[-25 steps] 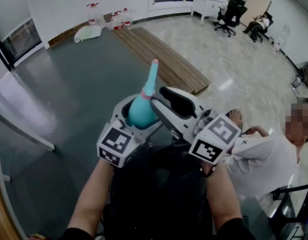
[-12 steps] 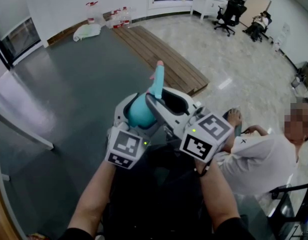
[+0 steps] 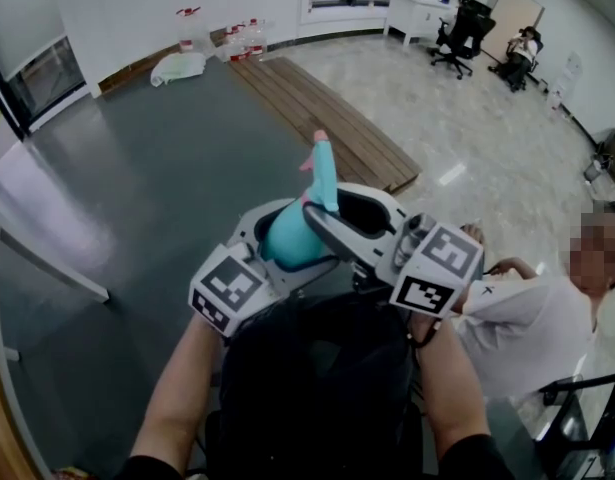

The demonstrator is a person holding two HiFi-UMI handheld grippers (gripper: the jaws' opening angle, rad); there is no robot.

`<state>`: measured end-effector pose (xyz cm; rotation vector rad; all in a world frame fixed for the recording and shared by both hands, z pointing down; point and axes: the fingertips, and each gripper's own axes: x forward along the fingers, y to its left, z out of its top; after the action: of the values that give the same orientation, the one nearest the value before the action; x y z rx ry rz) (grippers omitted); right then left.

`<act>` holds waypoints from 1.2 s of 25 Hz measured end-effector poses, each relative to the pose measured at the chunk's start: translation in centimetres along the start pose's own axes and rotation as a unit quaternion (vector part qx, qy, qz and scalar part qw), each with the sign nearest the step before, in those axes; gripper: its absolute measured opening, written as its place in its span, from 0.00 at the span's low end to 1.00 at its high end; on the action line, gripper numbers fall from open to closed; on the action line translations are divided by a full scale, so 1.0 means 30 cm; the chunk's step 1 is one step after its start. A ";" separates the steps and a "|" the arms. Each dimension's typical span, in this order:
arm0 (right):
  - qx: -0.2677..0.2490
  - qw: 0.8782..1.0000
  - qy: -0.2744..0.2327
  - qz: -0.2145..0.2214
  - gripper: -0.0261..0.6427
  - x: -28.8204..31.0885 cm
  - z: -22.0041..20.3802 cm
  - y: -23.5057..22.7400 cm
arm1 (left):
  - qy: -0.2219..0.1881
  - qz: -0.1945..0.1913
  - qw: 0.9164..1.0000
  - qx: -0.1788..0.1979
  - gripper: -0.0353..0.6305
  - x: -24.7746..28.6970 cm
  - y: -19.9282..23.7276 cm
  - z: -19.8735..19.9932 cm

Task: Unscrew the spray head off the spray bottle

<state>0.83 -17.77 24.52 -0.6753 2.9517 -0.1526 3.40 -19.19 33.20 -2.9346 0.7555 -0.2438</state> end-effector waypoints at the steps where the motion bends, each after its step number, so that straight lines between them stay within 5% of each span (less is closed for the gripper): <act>1: -0.002 1.000 0.003 0.013 0.24 -0.013 -0.002 0.005 | 0.001 -0.014 1.000 0.000 0.71 0.003 -0.017 0.000; 10: -0.005 0.992 -0.016 0.125 0.24 -0.046 0.014 0.068 | -0.019 -0.142 0.990 -0.017 0.71 -0.029 -0.116 0.023; 13: -0.009 0.991 -0.016 0.135 0.24 -0.060 0.004 0.082 | -0.026 -0.151 0.988 -0.012 0.71 -0.030 -0.136 0.016; 23: -0.022 1.000 -0.002 0.020 0.28 0.000 0.003 -0.001 | -0.040 -0.022 0.999 -0.030 0.71 -0.017 0.019 0.004; 30: 0.002 0.998 -0.010 -0.060 0.28 -0.001 0.005 -0.030 | -0.016 0.080 0.996 -0.022 0.71 0.002 0.071 -0.005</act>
<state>1.24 -18.57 24.49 -0.8477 2.8911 -0.1597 2.42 -21.09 33.08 -2.8912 0.9960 -0.1679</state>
